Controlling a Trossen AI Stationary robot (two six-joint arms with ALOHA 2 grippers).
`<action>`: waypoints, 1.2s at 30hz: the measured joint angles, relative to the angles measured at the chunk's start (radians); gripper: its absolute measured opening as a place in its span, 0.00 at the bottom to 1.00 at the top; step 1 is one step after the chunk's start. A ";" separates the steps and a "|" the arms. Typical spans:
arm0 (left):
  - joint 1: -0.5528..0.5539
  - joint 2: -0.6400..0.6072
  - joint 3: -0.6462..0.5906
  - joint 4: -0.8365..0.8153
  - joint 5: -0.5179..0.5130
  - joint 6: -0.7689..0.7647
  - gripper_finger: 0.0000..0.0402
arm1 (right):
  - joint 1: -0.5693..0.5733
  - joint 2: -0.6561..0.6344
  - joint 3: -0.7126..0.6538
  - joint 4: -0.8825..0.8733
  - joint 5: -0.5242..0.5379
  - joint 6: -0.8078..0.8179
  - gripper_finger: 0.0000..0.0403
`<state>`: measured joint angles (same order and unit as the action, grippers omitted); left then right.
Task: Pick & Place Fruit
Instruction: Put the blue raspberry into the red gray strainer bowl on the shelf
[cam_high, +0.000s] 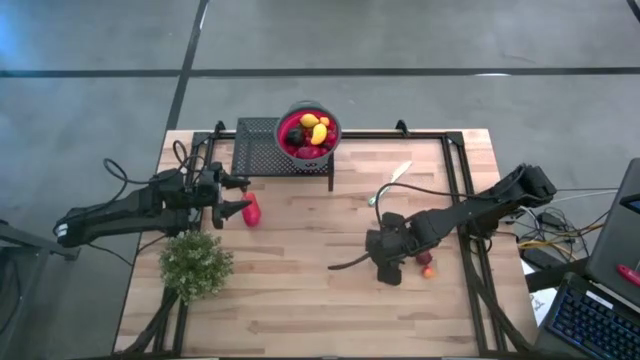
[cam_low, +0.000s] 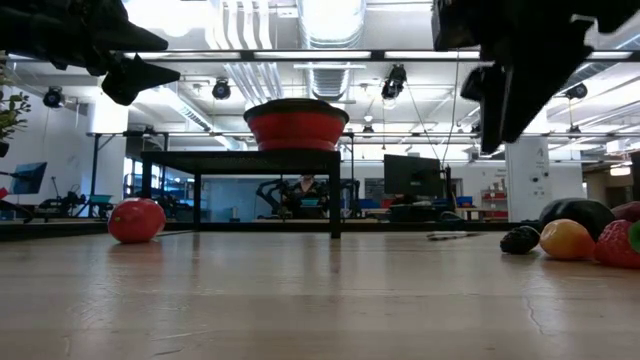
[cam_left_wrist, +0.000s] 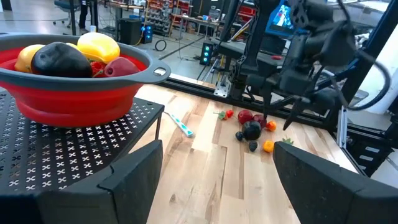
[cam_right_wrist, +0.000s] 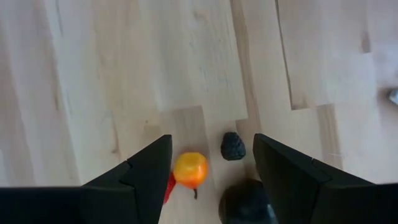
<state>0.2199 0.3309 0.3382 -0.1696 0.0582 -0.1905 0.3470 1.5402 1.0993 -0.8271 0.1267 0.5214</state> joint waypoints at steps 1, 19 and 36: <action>0.000 0.000 0.000 0.000 0.000 0.000 0.78 | 0.000 0.000 -0.018 0.020 0.000 0.003 0.56; 0.000 0.000 0.000 0.000 0.000 0.000 0.78 | -0.010 0.001 -0.256 0.251 0.033 0.056 0.56; 0.000 0.000 0.000 0.000 0.000 0.000 0.78 | -0.014 0.046 -0.335 0.348 0.060 0.066 0.53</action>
<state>0.2199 0.3308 0.3379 -0.1694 0.0584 -0.1906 0.3328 1.5861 0.7643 -0.4788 0.1868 0.5876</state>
